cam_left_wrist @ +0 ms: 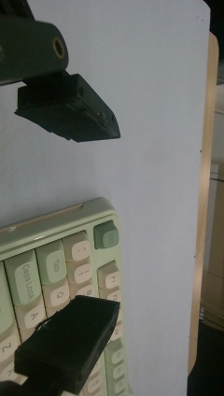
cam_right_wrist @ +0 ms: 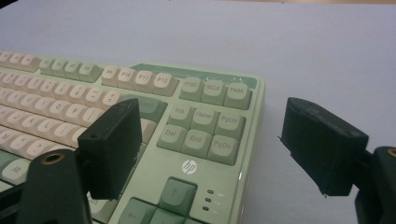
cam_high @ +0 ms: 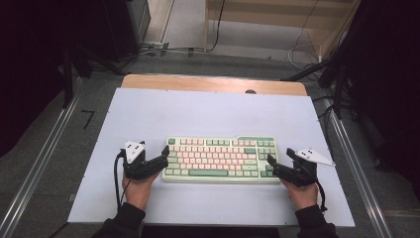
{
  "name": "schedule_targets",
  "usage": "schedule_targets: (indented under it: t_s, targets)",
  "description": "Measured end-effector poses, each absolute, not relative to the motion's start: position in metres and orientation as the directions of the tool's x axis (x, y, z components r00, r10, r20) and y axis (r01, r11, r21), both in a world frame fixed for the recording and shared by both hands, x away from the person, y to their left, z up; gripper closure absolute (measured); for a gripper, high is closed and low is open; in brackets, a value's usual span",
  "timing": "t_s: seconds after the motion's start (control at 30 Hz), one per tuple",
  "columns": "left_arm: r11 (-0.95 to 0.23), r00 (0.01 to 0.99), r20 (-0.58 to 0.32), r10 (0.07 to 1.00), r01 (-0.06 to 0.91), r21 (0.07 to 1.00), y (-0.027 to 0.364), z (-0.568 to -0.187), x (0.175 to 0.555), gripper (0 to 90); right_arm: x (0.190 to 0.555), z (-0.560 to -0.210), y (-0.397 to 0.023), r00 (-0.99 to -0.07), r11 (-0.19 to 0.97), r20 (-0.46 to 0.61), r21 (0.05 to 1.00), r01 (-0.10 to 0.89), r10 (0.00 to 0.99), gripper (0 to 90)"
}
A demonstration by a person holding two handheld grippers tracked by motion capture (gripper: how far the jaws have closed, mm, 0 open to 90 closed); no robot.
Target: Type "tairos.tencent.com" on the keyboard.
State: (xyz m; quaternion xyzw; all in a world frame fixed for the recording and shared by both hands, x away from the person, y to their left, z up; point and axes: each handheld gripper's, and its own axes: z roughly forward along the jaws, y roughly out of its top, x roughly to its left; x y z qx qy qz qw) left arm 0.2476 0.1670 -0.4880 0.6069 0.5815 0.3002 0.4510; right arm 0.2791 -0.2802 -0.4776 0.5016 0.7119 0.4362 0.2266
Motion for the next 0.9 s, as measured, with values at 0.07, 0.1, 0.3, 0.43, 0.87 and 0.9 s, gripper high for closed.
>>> schedule_targets:
  t_s: [0.07, 0.1, 0.3, 0.43, 0.87, 0.9]
  targets:
    - [0.083, 0.144, -0.159, 0.977, 0.434, 0.897, 0.167, -0.488, 0.247, 15.2, 0.279, -0.478, -0.28, -0.393, 0.116, 0.114, 0.848, 0.517, 0.912, 18.7]
    - [0.082, 0.145, -0.16, 0.976, 0.434, 0.897, 0.166, -0.488, 0.247, 15.2, 0.279, -0.478, -0.28, -0.392, 0.115, 0.115, 0.848, 0.518, 0.913, 18.7]
    - [0.078, 0.155, -0.161, 0.975, 0.44, 0.894, 0.165, -0.488, 0.248, 15.3, 0.279, -0.478, -0.281, -0.391, 0.115, 0.114, 0.848, 0.517, 0.913, 18.7]
    - [0.075, 0.161, -0.16, 0.974, 0.44, 0.895, 0.164, -0.488, 0.247, 16.0, 0.279, -0.478, -0.28, -0.391, 0.115, 0.114, 0.848, 0.517, 0.913, 18.7]
    - [0.067, 0.198, -0.168, 0.966, 0.436, 0.898, 0.156, -0.486, 0.247, 19.7, 0.278, -0.478, -0.281, -0.39, 0.121, 0.107, 0.848, 0.516, 0.915, 18.7]
    - [0.069, 0.199, -0.17, 0.965, 0.434, 0.898, 0.154, -0.486, 0.247, 20.1, 0.277, -0.478, -0.281, -0.389, 0.121, 0.106, 0.848, 0.516, 0.915, 18.7]
